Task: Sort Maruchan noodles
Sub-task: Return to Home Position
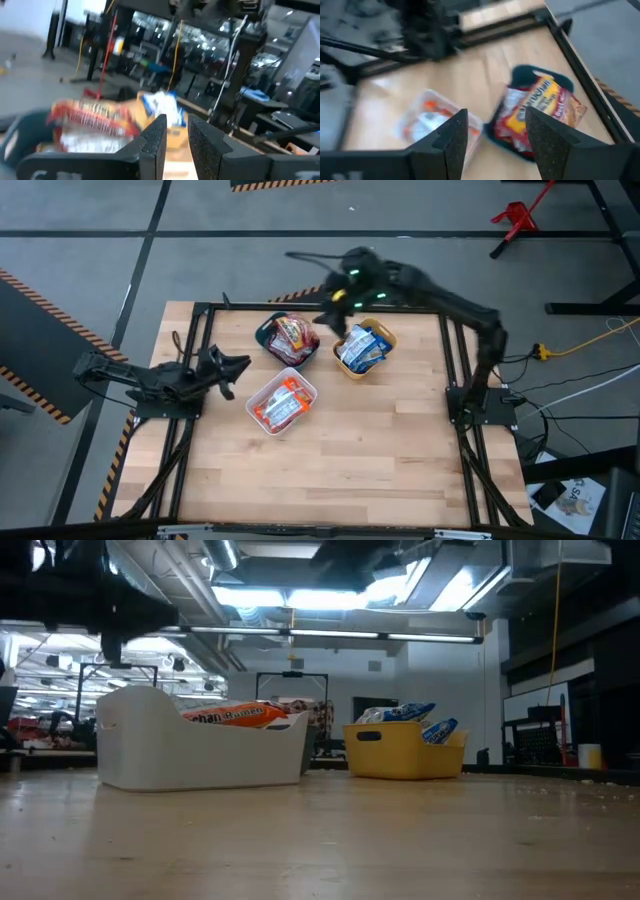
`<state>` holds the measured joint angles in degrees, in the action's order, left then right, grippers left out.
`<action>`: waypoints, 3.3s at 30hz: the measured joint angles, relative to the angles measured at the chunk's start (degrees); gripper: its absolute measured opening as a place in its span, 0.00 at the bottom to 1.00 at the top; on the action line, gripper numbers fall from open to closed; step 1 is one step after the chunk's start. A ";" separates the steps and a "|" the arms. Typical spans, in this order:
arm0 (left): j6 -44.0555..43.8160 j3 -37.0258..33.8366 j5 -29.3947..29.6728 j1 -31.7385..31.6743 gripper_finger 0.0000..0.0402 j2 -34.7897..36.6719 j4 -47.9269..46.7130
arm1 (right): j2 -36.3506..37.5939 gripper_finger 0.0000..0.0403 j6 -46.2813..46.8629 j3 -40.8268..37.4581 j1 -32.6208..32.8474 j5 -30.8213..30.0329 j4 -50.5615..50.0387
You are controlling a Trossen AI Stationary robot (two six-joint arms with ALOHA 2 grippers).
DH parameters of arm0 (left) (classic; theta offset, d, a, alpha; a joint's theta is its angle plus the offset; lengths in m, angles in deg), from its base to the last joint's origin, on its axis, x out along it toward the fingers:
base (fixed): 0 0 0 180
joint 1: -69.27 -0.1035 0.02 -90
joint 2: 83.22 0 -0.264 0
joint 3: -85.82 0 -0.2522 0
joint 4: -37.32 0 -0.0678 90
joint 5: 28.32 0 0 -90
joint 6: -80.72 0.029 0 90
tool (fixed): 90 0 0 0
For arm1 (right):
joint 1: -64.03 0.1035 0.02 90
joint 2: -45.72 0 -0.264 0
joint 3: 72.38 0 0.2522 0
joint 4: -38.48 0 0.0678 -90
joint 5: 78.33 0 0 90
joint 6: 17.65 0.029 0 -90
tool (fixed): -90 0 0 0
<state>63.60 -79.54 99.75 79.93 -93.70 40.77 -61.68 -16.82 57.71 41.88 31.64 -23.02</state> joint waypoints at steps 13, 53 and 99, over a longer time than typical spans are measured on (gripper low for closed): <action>13.37 15.86 0.08 0.00 0.18 0.11 -10.28 | 32.01 0.44 -9.92 -6.90 -0.40 0.85 -6.46; -1.97 7.35 -6.61 0.02 0.18 10.34 -42.05 | 93.51 0.44 30.79 -115.57 -0.37 -7.26 52.47; -3.30 7.35 -6.01 0.02 0.18 9.86 -42.03 | 93.22 0.44 33.38 -115.52 -0.37 -7.34 50.22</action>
<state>60.29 -72.19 93.75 79.95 -83.84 -1.26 31.54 16.56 -57.82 41.51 24.29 27.20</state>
